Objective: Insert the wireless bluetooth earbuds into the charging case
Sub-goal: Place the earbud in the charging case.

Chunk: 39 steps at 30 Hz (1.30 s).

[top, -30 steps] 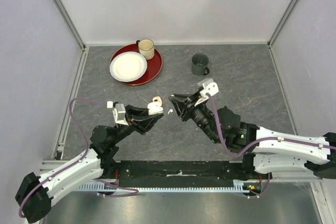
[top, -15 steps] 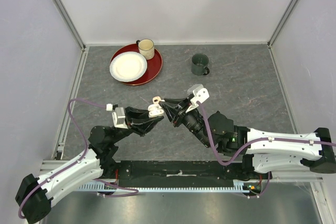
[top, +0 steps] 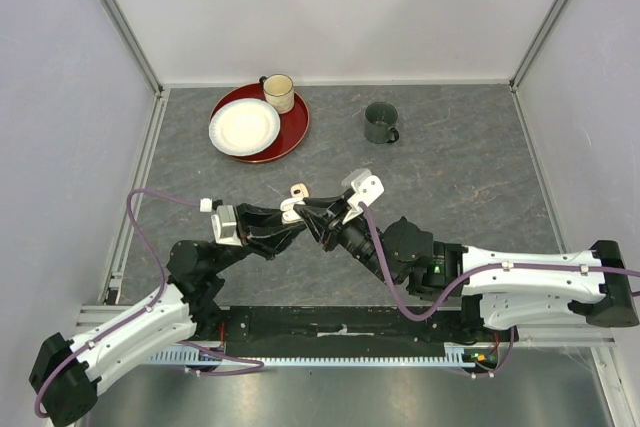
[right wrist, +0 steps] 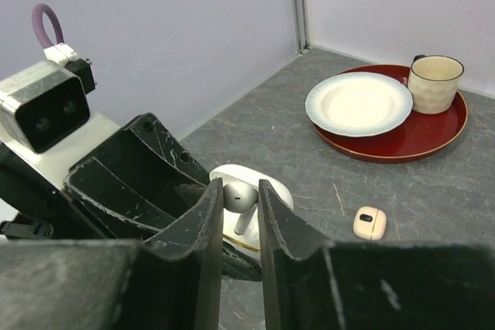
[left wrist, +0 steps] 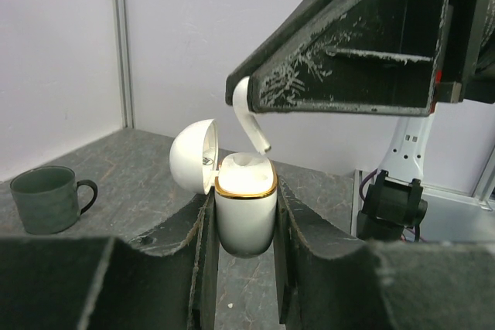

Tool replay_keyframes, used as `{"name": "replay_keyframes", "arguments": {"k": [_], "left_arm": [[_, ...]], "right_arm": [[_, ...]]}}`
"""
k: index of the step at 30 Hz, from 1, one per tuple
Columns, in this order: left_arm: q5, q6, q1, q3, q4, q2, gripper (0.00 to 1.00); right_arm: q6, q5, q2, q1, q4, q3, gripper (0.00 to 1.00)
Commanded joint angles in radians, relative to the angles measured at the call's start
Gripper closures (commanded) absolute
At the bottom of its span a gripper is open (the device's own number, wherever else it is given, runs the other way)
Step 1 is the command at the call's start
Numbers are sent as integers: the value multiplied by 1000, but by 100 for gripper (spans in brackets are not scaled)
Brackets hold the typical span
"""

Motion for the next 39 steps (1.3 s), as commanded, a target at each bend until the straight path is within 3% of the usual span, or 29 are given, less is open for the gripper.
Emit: {"name": "replay_keyframes", "arguments": {"k": [1,29,39], "left_arm": [[13,37,-5,46,41,-15,98],[14,37,-3,36,32,-35,98],[-1,43,-3,43,38,-32,98]], "right_arm": [[-22,12,4,14,9,-6,100],[-131,107,-10,23,-8,-29,100],[-131,61,-16,22,-31,-37,100]]}}
